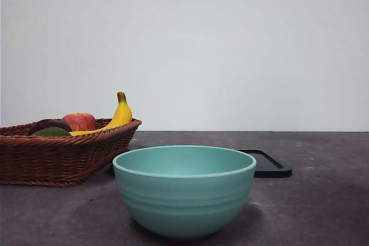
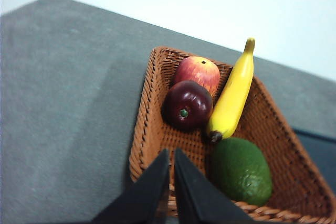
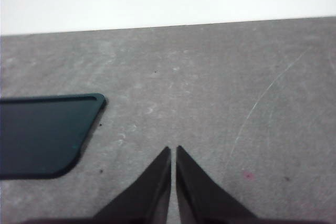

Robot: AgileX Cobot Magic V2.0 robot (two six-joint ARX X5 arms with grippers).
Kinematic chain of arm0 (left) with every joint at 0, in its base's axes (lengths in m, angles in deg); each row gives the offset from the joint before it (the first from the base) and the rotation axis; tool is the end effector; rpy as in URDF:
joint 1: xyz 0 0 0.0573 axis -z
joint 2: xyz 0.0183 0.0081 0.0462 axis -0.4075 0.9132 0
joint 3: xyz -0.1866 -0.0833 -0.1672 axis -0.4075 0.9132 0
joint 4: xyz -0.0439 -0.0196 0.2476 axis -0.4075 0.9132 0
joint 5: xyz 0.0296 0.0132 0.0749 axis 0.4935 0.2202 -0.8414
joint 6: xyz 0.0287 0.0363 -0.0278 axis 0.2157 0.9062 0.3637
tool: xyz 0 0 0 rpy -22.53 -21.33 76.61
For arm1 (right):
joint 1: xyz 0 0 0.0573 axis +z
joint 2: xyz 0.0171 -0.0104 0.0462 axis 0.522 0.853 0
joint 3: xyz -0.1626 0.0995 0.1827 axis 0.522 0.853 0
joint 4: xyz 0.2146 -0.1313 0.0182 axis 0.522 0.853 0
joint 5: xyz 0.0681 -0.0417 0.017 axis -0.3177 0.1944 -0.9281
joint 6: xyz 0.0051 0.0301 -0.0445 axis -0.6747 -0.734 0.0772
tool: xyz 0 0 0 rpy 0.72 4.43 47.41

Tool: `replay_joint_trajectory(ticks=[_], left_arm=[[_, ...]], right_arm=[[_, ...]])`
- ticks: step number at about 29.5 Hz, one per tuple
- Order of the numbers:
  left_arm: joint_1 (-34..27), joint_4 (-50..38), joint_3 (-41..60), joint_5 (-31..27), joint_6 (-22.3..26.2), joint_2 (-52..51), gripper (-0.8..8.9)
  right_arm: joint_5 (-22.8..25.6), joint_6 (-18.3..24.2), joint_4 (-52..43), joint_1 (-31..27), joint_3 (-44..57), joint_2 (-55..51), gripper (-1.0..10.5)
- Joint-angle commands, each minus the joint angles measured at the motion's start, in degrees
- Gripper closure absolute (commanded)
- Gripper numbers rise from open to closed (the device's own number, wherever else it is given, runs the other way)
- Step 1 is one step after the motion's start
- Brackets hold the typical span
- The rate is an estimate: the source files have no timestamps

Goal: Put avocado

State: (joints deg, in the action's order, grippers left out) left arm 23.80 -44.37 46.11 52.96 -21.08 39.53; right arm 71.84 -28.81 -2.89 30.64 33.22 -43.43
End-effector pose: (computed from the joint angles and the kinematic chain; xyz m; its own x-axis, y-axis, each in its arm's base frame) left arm 0.0947 -0.0023 0.1569 0.9851 -0.0874 -0.1481 0.0356 0.9461 -0.3218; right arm 0.0958 0.0018 0.1529 0.9840 0.0938 -0.1515 -0.0700 0.9854 0.1554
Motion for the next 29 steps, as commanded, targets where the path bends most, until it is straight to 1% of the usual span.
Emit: replay_joint_trajectory(ticks=[1, 2, 6, 8, 11, 15, 19, 22, 25, 26, 29], left_arm=[[-0.07, 0.5, 1.07, 0.15, -6.86, -0.07, 7.99], [-0.07, 0.59, 0.9, 0.42, -8.04, -0.07, 7.99], [-0.07, 0.87, -0.96, 1.25, -10.08, -0.07, 7.99], [-0.07, 2.05, -2.86, 1.29, -11.21, 0.04, 7.99], [-0.07, 5.25, -6.67, 1.79, -11.45, 0.68, 7.99], [-0.07, 8.74, -12.37, 3.58, -11.26, 3.48, 7.99], [-0.07, 12.46, -19.17, 6.38, -8.92, 8.26, 7.99], [-0.07, 16.68, -25.18, 10.03, -6.08, 13.31, 7.99], [-0.07, 21.24, -31.06, 14.88, -2.97, 18.82, 7.99], [-0.07, 22.99, -33.22, 17.14, -1.62, 20.96, 7.99], [-0.04, 27.89, -38.16, 22.6, 1.75, 25.83, 7.99]], right_arm=[[-0.2, -4.85, -0.39, -0.07, 0.28, -0.15, 9.4], [-0.46, -5.46, -0.39, -0.07, 0.2, -0.15, 9.4], [-2.56, -9.4, -0.17, -0.07, -1.05, -0.15, 9.4], [-2.78, -11.3, 0.07, -0.07, -2.89, -0.13, 9.4], [-2.78, -12.48, 0.94, -0.07, -6.45, 0.04, 9.4], [-2.93, -12.44, 4.59, -0.07, -12.76, 2.43, 9.4], [-5.42, -10.99, 9.66, -0.07, -20.15, 6.99, 9.4], [-9.62, -8.33, 15.28, -0.07, -26.69, 12.13, 9.4], [-15.15, -4.52, 21.81, -0.07, -33.35, 18.16, 9.4], [-17.42, -3.19, 24.44, -0.02, -35.89, 20.68, 9.4], [-22.12, -0.28, 30.51, 0.68, -41.86, 26.49, 9.4]])
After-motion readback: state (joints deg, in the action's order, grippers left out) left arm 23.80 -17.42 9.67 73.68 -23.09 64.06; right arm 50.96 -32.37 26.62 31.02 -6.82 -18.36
